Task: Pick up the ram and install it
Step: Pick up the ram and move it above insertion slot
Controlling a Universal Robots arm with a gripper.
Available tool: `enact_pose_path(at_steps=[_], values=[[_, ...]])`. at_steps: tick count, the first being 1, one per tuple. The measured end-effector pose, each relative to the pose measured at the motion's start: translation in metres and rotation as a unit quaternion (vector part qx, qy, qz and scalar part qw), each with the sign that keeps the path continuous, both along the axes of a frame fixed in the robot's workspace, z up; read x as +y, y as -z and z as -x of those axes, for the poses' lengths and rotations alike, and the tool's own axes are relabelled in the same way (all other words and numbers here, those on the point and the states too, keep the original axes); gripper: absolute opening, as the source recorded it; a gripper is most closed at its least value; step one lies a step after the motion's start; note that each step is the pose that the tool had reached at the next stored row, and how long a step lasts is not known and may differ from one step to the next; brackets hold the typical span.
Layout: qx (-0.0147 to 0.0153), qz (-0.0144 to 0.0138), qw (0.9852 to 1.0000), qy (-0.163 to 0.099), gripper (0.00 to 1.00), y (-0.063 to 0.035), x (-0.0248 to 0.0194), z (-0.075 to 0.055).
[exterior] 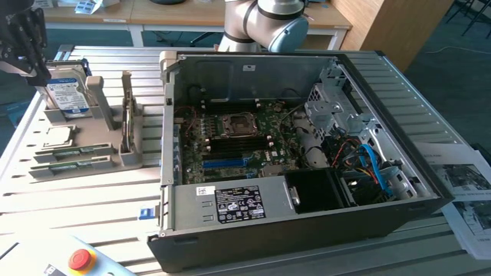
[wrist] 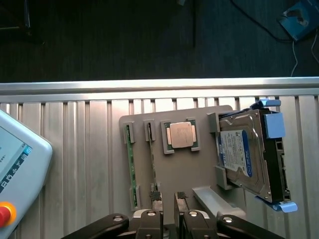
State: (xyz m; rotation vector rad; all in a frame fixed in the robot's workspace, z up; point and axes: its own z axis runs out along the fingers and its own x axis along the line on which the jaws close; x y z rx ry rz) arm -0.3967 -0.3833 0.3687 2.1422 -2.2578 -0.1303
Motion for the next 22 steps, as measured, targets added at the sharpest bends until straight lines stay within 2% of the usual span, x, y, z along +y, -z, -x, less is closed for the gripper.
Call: enact_pose_path(at_steps=[4,11,22], values=[[0.0000,0.0000,0.9999,-0.011,0.24,0.0000,0.0000,0.000],[0.0000,0.0000,0.9999,-0.011,0.24,0.0005,0.0001,0.000],[0.0000,0.0000,0.9999,-0.011,0.24,0.0111,0.0000,0.000]])
